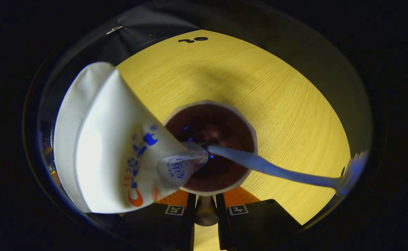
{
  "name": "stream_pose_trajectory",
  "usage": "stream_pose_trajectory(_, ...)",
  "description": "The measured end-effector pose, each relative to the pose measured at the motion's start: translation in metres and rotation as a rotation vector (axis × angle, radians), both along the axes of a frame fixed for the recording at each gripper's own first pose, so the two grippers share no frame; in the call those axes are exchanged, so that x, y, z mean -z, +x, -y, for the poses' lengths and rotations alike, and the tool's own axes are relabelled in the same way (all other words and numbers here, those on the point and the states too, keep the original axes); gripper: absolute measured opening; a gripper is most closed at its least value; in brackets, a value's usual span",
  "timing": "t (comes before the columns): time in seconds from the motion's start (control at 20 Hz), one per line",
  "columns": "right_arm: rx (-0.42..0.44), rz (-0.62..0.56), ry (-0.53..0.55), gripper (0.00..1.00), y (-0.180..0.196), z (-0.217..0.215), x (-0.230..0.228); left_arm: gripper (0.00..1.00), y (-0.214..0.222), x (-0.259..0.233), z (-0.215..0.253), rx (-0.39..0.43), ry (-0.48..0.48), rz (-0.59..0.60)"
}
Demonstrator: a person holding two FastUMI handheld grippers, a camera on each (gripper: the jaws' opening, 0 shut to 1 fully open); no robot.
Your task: Put the toothbrush and toothpaste on the desktop into the cup, then pick up the cup and place it on the coaster on the desktop.
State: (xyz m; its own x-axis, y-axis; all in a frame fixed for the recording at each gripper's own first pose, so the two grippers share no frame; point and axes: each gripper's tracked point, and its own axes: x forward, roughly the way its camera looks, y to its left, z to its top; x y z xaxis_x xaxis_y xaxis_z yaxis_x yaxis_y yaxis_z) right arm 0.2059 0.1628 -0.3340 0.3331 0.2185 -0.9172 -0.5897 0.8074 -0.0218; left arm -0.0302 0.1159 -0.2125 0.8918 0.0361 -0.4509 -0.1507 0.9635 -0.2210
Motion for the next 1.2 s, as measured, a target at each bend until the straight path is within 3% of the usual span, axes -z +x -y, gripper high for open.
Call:
stream_pose_trajectory(0.15, 0.009, 0.013, 0.001, 0.35, 0.001, 0.001, -0.005, 0.78, 0.002, -0.003, -0.001, 0.001, 0.002, 0.006)
stream_pose_trajectory(0.4, 0.040, 0.037, 0.041, 0.56, 0.002, 0.001, -0.020, 0.78, 0.006, -0.006, 0.002, 0.018, 0.008, 0.014)
stream_pose_trajectory(0.45, 0.040, 0.045, 0.048, 0.52, 0.002, 0.001, -0.025, 0.78, 0.007, -0.007, 0.002, 0.023, 0.012, 0.016)
stream_pose_trajectory(0.6, 0.045, 0.076, 0.072, 0.52, 0.002, 0.002, -0.041, 0.78, 0.010, -0.011, 0.007, 0.038, 0.014, 0.024)
stream_pose_trajectory(0.7, 0.051, 0.101, 0.082, 0.60, 0.001, 0.006, -0.052, 0.78, 0.011, -0.011, 0.011, 0.049, 0.015, 0.025)
stream_pose_trajectory(0.75, 0.058, 0.117, 0.087, 0.55, 0.002, 0.008, -0.059, 0.78, 0.011, -0.013, 0.014, 0.056, 0.016, 0.027)
stream_pose_trajectory(0.85, 0.072, 0.150, 0.108, 0.67, 0.002, 0.012, -0.071, 0.78, 0.012, -0.016, 0.020, 0.072, 0.023, 0.033)
stream_pose_trajectory(1.2, 0.122, 0.292, 0.208, 0.60, -0.006, 0.029, -0.128, 0.78, 0.020, -0.037, 0.042, 0.142, 0.057, 0.056)
